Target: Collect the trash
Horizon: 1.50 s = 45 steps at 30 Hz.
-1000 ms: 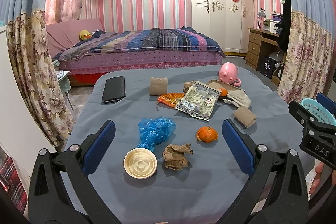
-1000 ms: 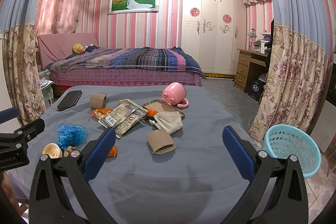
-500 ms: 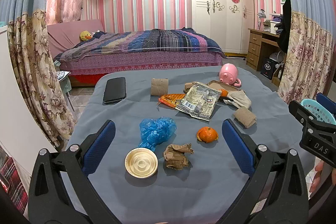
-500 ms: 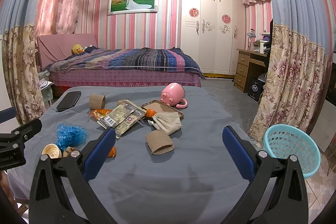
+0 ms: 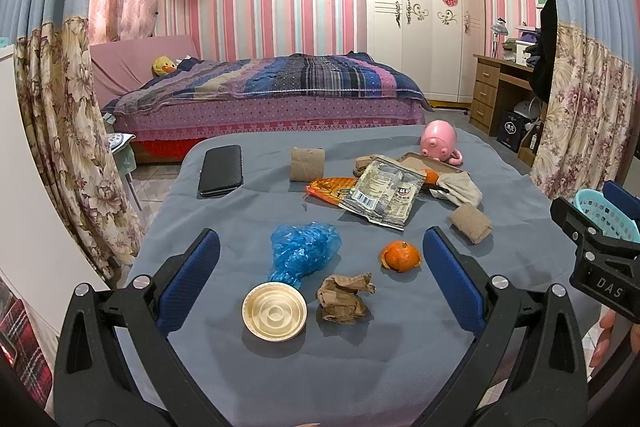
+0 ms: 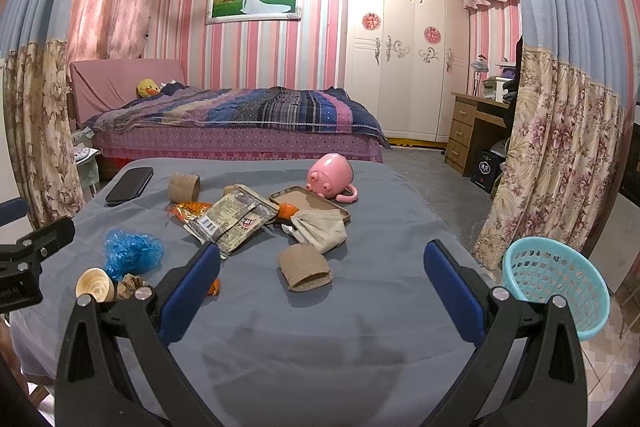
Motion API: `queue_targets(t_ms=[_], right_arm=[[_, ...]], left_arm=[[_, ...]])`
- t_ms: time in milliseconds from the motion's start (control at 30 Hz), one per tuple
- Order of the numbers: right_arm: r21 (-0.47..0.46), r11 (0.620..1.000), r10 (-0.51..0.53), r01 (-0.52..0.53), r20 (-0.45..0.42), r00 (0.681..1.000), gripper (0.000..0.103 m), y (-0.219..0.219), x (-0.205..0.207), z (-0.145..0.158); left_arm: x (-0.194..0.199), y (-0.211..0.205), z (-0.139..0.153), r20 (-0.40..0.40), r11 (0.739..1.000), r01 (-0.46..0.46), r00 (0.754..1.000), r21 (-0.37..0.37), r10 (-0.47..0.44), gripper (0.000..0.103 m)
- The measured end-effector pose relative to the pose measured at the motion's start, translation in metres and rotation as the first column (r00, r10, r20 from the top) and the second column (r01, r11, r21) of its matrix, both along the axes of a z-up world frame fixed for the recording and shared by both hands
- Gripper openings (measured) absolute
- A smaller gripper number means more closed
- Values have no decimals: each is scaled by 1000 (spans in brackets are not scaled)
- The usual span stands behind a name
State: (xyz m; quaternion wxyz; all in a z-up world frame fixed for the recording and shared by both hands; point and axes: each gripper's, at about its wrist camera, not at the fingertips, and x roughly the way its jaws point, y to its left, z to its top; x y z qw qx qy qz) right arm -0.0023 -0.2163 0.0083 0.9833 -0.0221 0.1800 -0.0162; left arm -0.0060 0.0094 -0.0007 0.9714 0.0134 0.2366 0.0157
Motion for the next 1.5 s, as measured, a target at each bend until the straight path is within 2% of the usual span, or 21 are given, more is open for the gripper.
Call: queue_targets(t_ms=[1067, 1300, 1500], right_arm=[[-2, 1000, -27, 27, -16, 1000, 99, -6, 9, -9], [-12, 999, -53, 53, -2, 999, 99, -10, 13, -10], [25, 998, -52, 52, -12, 999, 99, -16, 22, -13]], left_arm=[[12, 8, -12, -19, 1000, 15, 1000, -9, -15, 98], [23, 22, -31, -65, 1000, -3, 998, -18, 2, 98], [40, 43, -65, -150, 999, -46, 987, 13, 48, 98]])
